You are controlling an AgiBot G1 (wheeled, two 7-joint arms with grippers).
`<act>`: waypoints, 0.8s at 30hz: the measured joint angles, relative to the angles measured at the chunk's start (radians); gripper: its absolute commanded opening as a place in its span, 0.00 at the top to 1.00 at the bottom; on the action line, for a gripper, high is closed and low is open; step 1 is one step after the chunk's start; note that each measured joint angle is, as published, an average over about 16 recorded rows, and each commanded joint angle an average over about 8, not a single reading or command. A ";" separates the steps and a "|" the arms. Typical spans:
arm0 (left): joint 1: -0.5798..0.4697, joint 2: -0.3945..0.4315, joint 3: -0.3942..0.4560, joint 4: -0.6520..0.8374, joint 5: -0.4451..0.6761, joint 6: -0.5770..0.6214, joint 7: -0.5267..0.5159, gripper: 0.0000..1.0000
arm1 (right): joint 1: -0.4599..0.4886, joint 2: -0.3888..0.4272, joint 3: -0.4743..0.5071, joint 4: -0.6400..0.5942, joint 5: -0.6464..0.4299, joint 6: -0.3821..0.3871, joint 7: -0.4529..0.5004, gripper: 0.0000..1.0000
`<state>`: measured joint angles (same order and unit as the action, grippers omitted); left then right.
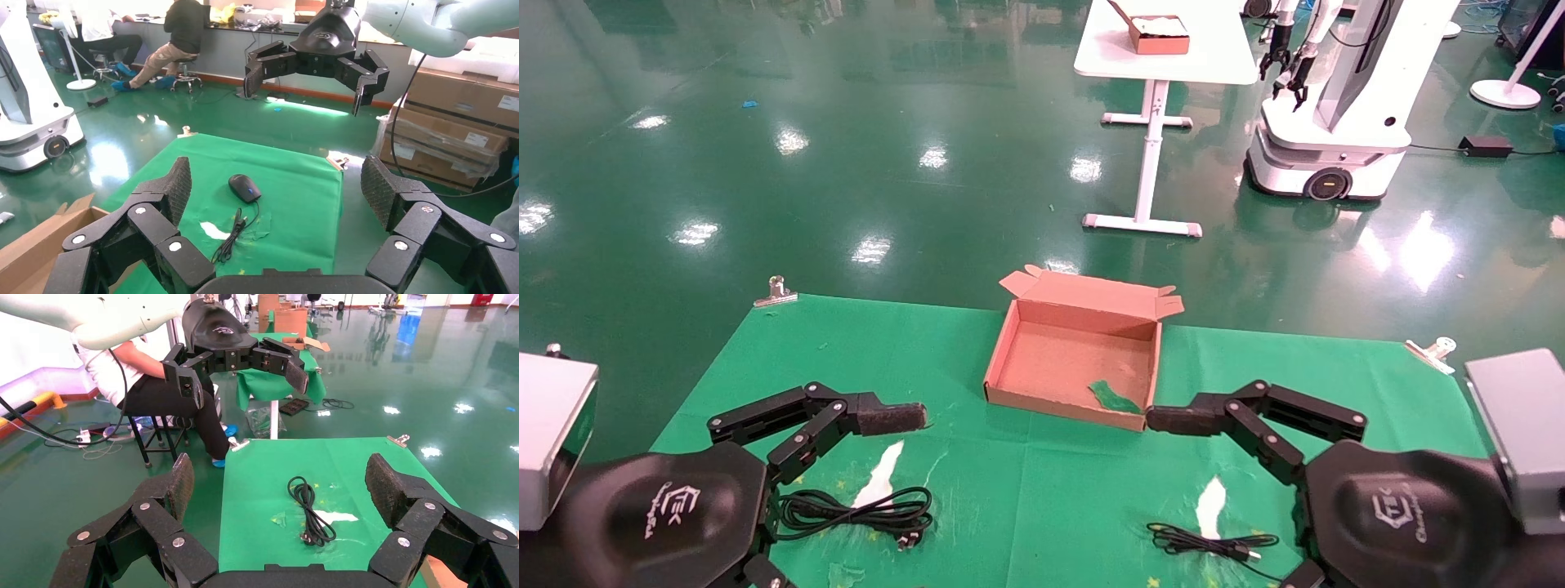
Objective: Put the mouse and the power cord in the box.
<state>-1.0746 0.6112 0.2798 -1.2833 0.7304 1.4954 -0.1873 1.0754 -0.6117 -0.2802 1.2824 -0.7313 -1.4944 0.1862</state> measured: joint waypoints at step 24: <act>0.000 0.000 0.000 0.000 0.000 0.000 0.000 0.00 | 0.000 0.000 0.000 0.000 0.000 0.000 0.000 0.00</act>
<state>-1.0746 0.6112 0.2798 -1.2833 0.7304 1.4954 -0.1873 1.0754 -0.6117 -0.2802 1.2824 -0.7313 -1.4944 0.1862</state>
